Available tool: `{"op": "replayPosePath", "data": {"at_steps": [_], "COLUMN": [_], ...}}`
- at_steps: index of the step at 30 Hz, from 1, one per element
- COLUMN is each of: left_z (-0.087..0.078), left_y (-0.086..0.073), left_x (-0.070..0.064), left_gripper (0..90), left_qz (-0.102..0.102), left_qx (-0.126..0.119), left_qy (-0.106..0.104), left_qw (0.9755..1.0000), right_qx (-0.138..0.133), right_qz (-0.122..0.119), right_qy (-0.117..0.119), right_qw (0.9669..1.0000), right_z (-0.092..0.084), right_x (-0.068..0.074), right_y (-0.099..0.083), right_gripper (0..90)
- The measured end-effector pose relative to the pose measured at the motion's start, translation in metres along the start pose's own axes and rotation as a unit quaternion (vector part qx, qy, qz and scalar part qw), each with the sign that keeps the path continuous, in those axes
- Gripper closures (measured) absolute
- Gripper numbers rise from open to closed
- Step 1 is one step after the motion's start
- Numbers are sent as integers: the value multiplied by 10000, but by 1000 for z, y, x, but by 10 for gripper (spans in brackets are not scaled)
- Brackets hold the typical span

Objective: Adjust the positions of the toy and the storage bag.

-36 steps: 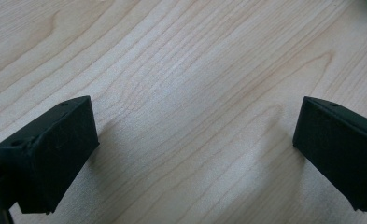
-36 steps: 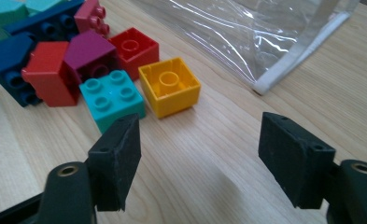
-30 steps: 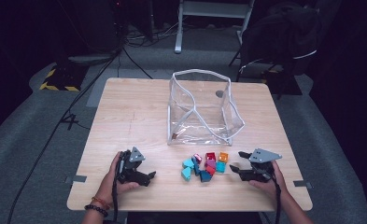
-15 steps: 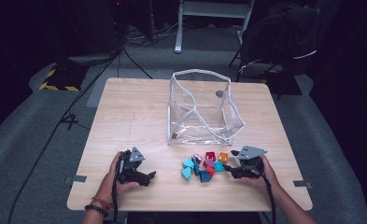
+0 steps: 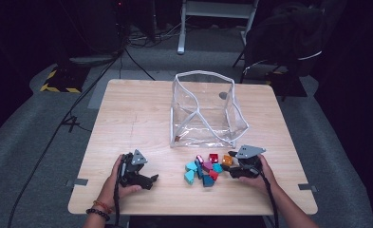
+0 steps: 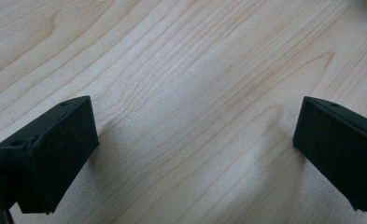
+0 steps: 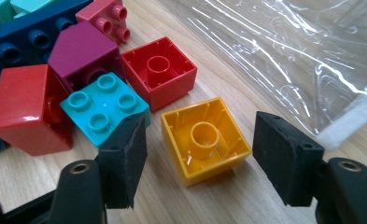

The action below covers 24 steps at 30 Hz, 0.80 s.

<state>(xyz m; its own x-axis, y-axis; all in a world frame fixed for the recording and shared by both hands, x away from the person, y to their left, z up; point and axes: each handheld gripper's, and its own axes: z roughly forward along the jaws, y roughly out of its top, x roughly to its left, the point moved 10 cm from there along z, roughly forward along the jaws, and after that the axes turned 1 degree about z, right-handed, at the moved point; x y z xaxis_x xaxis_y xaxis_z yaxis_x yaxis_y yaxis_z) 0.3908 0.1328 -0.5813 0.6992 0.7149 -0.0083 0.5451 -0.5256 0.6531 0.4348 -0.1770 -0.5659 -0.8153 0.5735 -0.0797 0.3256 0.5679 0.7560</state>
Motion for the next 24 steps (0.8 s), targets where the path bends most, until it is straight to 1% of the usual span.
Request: {"op": "replayPosePath", "data": {"at_steps": [1, 2, 4, 6, 8, 10, 13, 16, 19, 20, 21, 24], "left_z": [0, 0, 0, 0, 0, 0, 0, 0, 0, 0, 0, 0], "left_y": [0, 0, 0, 0, 0, 0, 0, 0, 0, 0, 0, 0], "left_x": [0, 0, 0, 0, 0, 0, 0, 0, 0, 0, -1, 0], "left_gripper": [2, 2, 2, 3, 3, 3, 3, 3, 4, 4, 4, 4], "left_qz": [0, 0, 1, -14, -20, -22, -23, -14, -16, -32, -32, -24], "left_qx": [0, 1, 0, -4, -11, -7, -7, -4, -4, -8, -12, -9], "left_qy": [0, 0, 4, 19, 4, 12, 13, 22, 22, 21, 16, 17], "left_qw": [10000, 10000, 10000, 10000, 10000, 10000, 10000, 10000, 10000, 10000, 10000, 10000], "right_qx": [0, -28, -35, -56, -82, -91, -66, -106, -144, -144, -165, -155], "right_qz": [0, 56, 57, 49, 107, 165, 129, 161, 229, 229, 287, 330], "right_qy": [0, 25, -14, -12, 17, 8, -17, 12, -30, -30, -58, -147], "right_qw": [10000, 10000, 10000, 10000, 9999, 9998, 9999, 9998, 9996, 9996, 9994, 9992], "right_z": [0, 2, 1, -1, -2, -4, -7, -10, -19, -19, -26, -36], "right_x": [0, 0, -1, -1, -1, -2, -2, -3, -7, -7, -11, -19], "right_y": [0, 0, 0, 0, -2, -3, -4, -4, -8, -8, -11, -17], "right_gripper": [374, 422, 493, 522, 572, 588, 595, 595, 595, 595, 595, 595]}}
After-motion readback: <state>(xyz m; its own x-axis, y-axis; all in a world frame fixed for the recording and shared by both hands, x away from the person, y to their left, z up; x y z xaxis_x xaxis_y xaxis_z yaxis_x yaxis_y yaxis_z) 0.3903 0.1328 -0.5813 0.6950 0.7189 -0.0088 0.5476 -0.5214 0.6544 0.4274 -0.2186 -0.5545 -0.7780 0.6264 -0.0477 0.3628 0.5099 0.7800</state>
